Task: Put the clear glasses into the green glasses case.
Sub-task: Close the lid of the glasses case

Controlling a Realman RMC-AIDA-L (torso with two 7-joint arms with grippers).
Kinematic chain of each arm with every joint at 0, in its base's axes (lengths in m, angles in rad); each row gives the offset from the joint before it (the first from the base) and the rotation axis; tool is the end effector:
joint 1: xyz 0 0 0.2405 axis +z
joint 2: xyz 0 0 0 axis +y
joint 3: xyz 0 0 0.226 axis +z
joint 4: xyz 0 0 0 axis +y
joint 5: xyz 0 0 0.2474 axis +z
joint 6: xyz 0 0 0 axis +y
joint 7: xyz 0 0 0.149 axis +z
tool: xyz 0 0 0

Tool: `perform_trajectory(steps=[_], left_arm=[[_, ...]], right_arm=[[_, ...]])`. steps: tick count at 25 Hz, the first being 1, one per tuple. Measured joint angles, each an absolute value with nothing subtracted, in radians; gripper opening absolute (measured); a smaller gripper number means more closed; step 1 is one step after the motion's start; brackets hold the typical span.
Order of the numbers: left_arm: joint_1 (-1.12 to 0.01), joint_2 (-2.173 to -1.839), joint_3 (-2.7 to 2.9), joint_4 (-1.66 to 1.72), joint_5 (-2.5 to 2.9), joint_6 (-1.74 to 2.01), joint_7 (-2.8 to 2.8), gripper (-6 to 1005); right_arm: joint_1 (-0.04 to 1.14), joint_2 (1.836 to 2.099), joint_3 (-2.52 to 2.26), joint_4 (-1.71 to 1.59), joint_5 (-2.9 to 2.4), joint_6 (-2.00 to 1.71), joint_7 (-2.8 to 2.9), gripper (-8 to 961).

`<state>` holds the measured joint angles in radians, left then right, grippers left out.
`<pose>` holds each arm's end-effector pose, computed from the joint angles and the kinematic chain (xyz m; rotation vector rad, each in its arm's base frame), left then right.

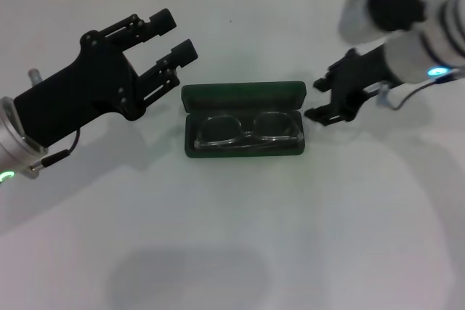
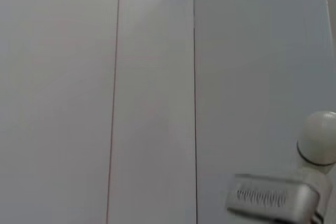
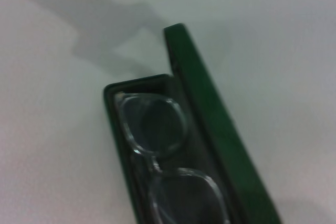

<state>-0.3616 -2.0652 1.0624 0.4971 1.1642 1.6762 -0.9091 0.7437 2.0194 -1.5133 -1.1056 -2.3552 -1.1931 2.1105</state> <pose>-0.2395 0.3127 0.0146 -2.3269 -0.2013 -1.3051 0.1139 0.4195 -0.0307 -2.7703 0.2050 -0.3135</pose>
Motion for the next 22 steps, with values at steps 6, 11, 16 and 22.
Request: perform_trajectory(steps=[6, 11, 16, 22], left_arm=[[-0.356, -2.058, 1.060, 0.498, 1.159, 1.675, -0.917, 511], [-0.359, -2.059, 1.060, 0.490, 1.156, 1.648, -0.919, 511], [-0.377, -2.065, 1.064, 0.490, 1.164, 1.566, -0.956, 512], [-0.561, -2.076, 1.072, 0.546, 1.391, 1.220, -1.268, 513]], right_arm=[[0.568, 2.016, -1.191, -1.183, -2.001, -1.347, 1.836, 520], [0.448, 2.018, -1.031, -0.963, -1.542, -1.361, 1.491, 519], [0.429, 2.016, -0.993, -0.589, -1.120, -1.412, 1.109, 519], [0.408, 2.015, -0.980, -0.499, -1.032, -1.425, 0.993, 518]])
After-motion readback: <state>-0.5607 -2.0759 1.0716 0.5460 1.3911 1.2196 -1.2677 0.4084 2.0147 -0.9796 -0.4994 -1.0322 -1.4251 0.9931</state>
